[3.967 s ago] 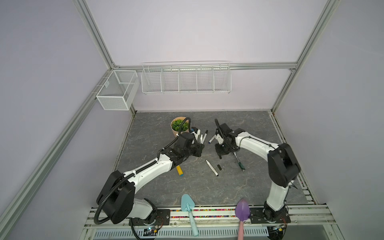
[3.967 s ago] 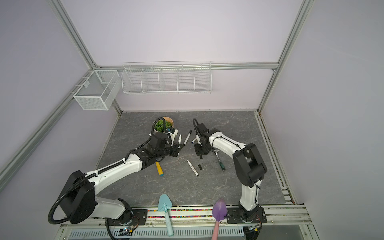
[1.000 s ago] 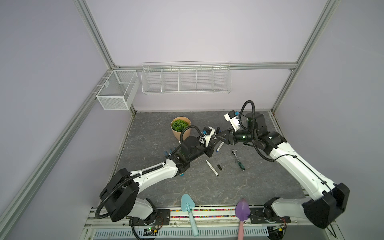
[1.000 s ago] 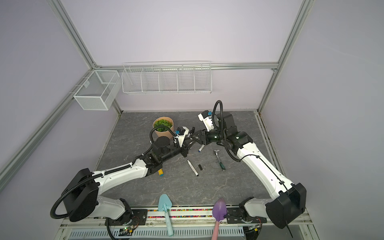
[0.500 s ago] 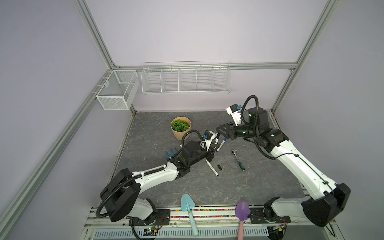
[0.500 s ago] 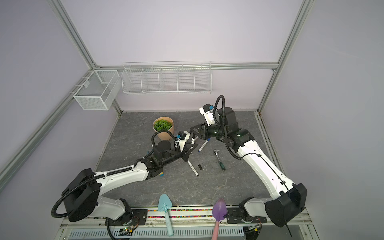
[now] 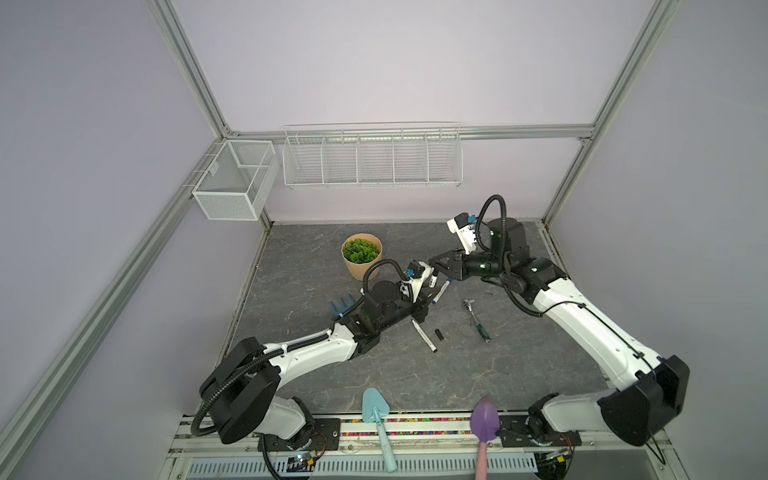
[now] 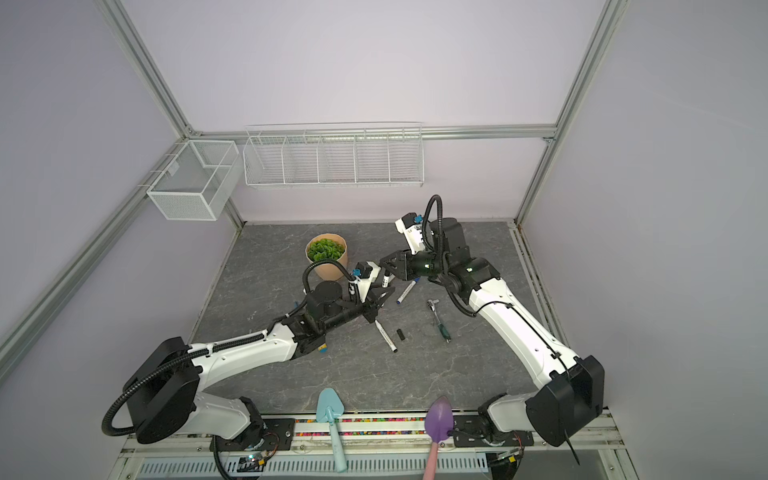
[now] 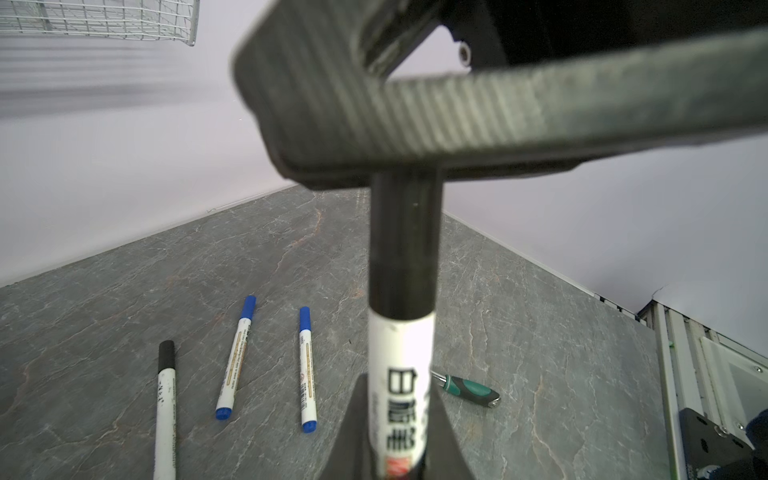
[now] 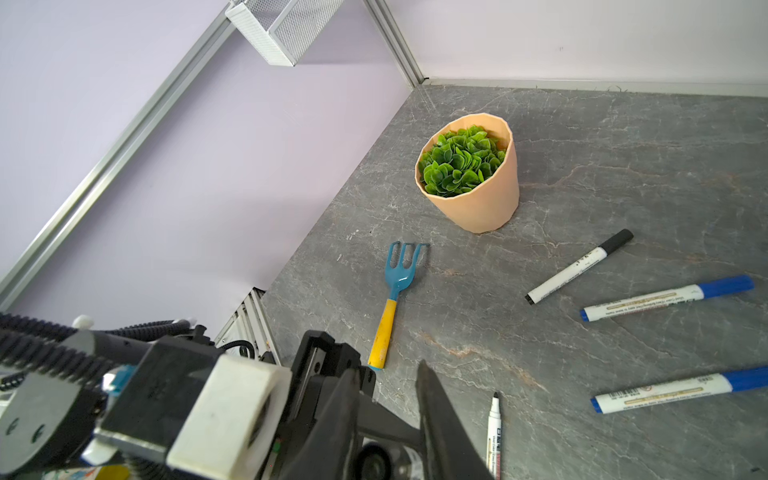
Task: Insert the pens into the pen caps
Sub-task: 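Press the black cap down onto the marker tip with the right gripper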
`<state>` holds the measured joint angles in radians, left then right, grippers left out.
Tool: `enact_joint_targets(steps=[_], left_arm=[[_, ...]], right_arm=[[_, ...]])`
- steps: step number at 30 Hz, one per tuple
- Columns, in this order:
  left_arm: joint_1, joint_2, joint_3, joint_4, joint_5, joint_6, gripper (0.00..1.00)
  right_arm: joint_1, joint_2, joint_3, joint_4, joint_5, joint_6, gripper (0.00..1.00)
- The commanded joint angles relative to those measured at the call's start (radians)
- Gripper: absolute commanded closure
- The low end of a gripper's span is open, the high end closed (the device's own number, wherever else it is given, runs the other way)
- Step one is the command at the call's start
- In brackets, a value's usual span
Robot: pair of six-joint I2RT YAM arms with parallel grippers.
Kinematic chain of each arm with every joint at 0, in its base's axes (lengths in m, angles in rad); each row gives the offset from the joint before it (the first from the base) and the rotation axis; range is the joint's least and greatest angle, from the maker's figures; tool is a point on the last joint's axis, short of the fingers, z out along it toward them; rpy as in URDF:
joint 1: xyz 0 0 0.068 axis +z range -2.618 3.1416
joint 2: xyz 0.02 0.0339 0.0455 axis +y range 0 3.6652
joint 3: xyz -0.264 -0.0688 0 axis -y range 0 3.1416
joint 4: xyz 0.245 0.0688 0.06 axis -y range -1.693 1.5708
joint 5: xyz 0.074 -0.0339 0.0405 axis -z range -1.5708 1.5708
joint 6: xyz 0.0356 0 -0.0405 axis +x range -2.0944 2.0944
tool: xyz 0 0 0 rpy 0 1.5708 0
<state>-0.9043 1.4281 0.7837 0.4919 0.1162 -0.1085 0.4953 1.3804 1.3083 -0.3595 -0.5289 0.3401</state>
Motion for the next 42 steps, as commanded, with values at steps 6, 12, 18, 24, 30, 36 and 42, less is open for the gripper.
enact_joint_targets(steps=[6,12,18,24,30,36,42], left_arm=[[-0.006,-0.024,0.048,0.023,0.011,-0.015,1.00],[-0.001,-0.032,0.101,0.142,-0.058,0.015,1.00],[0.027,-0.018,0.231,0.351,-0.136,0.141,1.00],[0.014,-0.016,0.359,0.398,-0.139,0.358,1.00],[-0.009,-0.055,0.329,0.407,-0.117,0.254,1.00],[0.133,0.034,0.366,0.563,0.111,-0.247,1.00],[0.233,0.140,0.480,0.718,0.107,-0.466,1.00]], right_arm=[[0.006,0.022,-0.026,0.034,-0.044,0.012,0.93],[0.014,0.051,-0.082,-0.032,-0.101,0.003,0.93],[0.068,0.136,-0.084,-0.253,-0.089,-0.081,0.93],[-0.018,0.207,-0.076,-0.313,-0.100,-0.024,0.93],[-0.067,0.267,-0.083,-0.255,-0.233,0.044,0.93],[0.021,0.308,0.002,-0.394,-0.192,-0.087,0.93],[0.042,0.322,0.001,-0.431,-0.204,-0.102,0.93]])
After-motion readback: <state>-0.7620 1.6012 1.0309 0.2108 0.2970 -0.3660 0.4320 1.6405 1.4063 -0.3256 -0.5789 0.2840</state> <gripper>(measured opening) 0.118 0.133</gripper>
